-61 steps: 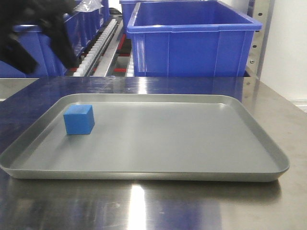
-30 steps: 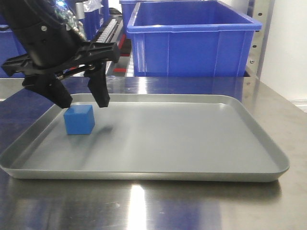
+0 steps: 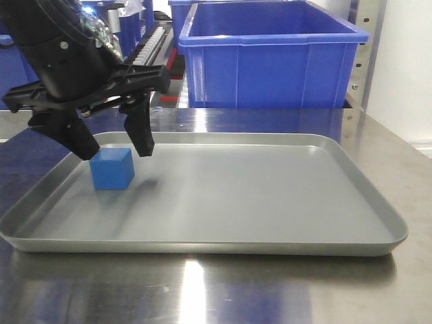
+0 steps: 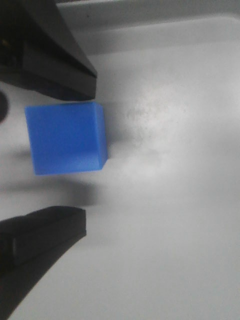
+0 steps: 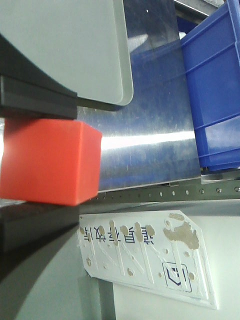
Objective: Sort and place red and blue blocks on shelf
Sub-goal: 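Lower the left gripper over the blue cube and close on it, then lift the blue cube off the tray with the left gripper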
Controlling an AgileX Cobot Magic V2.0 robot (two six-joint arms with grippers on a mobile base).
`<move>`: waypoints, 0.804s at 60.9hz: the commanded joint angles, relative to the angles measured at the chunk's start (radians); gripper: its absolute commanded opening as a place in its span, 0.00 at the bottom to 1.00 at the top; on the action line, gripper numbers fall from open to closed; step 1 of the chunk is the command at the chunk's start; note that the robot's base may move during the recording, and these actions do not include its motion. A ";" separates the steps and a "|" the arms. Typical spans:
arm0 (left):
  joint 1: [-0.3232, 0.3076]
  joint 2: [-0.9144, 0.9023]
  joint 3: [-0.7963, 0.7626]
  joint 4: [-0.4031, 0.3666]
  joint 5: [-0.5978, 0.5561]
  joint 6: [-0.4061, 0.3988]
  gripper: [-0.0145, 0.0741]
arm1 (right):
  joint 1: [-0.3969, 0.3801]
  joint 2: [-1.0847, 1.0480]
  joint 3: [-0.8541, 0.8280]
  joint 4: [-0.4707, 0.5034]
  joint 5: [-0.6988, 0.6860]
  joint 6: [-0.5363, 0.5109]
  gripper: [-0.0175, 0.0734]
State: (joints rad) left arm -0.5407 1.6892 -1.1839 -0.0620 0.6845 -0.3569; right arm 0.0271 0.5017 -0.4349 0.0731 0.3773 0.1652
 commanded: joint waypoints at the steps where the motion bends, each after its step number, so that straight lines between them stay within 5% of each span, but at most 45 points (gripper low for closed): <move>1: -0.006 -0.040 -0.030 -0.002 -0.031 -0.008 0.73 | -0.007 0.001 -0.029 -0.009 -0.089 -0.003 0.25; 33: -0.006 -0.006 -0.030 0.037 -0.029 -0.059 0.71 | -0.007 0.001 -0.029 -0.009 -0.089 -0.003 0.25; 42: -0.006 -0.006 -0.030 0.030 -0.024 -0.059 0.53 | -0.007 0.001 -0.029 -0.009 -0.089 -0.003 0.25; 49: -0.006 -0.006 -0.030 0.030 0.000 -0.059 0.30 | -0.007 0.001 -0.029 -0.009 -0.089 -0.003 0.25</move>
State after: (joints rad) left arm -0.5407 1.7249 -1.1839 -0.0253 0.6929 -0.4058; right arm 0.0271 0.5017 -0.4349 0.0731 0.3773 0.1652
